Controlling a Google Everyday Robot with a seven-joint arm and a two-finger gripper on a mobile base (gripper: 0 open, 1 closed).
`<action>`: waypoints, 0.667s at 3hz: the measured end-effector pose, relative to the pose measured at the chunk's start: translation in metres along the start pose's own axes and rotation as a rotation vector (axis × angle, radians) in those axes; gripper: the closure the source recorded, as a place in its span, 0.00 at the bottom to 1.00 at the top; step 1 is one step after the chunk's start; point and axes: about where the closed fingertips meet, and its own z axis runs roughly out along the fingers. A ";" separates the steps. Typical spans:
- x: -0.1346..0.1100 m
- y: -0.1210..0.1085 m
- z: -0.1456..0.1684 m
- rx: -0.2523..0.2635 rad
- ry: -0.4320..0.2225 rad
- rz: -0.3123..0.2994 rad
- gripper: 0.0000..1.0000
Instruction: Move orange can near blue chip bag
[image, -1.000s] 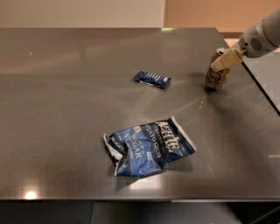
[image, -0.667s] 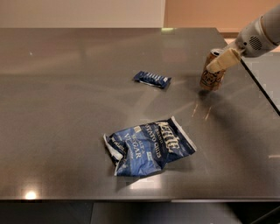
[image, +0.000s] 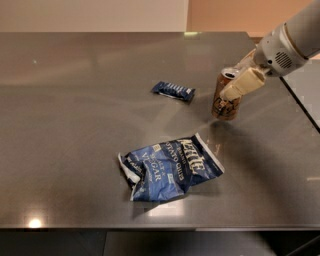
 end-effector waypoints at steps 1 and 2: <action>0.000 0.032 0.003 -0.040 -0.001 -0.049 1.00; 0.002 0.057 0.004 -0.067 -0.014 -0.085 1.00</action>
Offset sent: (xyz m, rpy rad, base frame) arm -0.0783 0.0320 -0.0145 0.0166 -0.0044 0.1566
